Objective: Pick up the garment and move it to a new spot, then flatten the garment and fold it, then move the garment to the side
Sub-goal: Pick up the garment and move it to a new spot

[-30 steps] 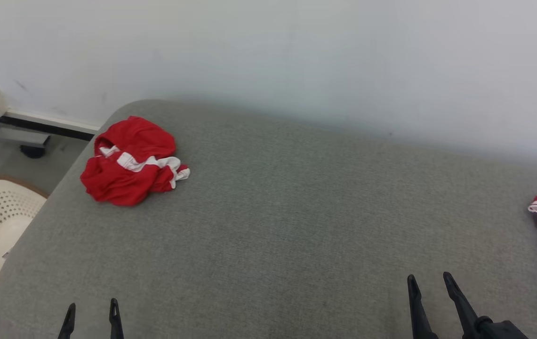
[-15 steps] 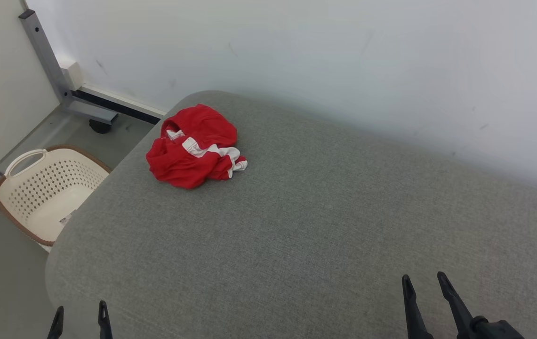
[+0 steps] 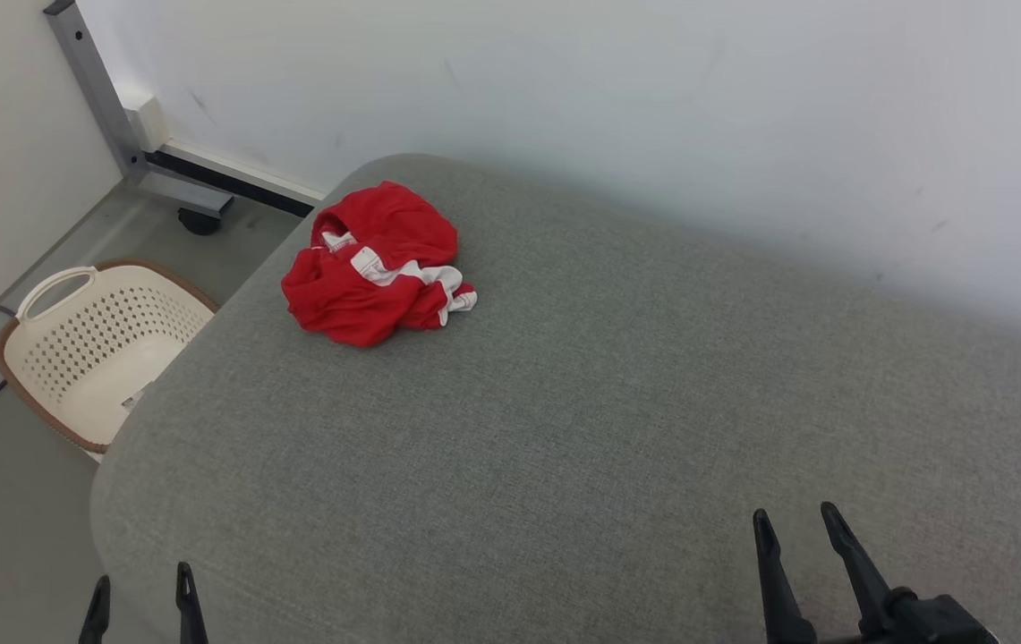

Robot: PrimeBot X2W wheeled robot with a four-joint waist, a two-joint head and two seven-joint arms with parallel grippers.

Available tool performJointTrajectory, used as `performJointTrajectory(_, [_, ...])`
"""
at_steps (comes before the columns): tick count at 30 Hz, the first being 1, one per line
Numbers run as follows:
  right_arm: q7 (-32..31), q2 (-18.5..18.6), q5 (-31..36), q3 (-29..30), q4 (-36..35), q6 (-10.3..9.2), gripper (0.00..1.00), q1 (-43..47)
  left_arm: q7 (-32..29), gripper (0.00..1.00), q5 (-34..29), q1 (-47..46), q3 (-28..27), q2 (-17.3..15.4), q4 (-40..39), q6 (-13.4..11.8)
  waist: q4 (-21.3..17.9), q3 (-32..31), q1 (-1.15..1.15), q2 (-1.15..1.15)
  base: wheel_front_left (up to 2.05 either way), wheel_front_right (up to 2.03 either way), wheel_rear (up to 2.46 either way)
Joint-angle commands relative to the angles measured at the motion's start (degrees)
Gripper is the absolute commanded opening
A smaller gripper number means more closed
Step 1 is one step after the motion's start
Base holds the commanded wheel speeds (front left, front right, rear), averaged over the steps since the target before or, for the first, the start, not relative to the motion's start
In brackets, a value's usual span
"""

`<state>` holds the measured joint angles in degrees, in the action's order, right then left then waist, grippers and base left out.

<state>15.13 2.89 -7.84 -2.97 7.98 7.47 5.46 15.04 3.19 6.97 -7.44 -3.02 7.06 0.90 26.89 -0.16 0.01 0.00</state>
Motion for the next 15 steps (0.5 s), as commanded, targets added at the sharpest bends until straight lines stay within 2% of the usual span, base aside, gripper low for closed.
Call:
performJointTrajectory(1, [-0.01,-0.02,0.46,-0.16,-0.31,0.02,1.00,-1.22,0.18,1.00,0.75,-1.30,-0.19,0.09,0.29,0.08,-1.12,0.96,-0.01,0.00,0.00,0.00,0.00])
performJointTrajectory(6, [-0.02,-0.02,1.17,-1.12,-0.67,0.02,1.00,-3.11,0.19,1.00,1.74,-5.41,-1.38,0.09,1.40,1.04,-4.38,3.07,-0.01,0.00,0.00,0.00,0.00])
performJointTrajectory(12, [-0.01,0.03,2.33,-2.58,-1.33,0.02,1.00,-6.88,0.18,1.00,3.43,-14.89,-5.20,-0.67,3.92,2.35,-10.32,8.07,-0.01,0.00,0.00,0.00,0.00])
performJointTrajectory(15, [-0.02,0.61,2.55,-2.86,-2.03,0.02,1.00,-9.36,0.19,1.00,3.54,-20.34,-6.38,-2.07,5.52,3.08,-13.64,11.38,-0.01,0.00,0.00,0.00,0.00])
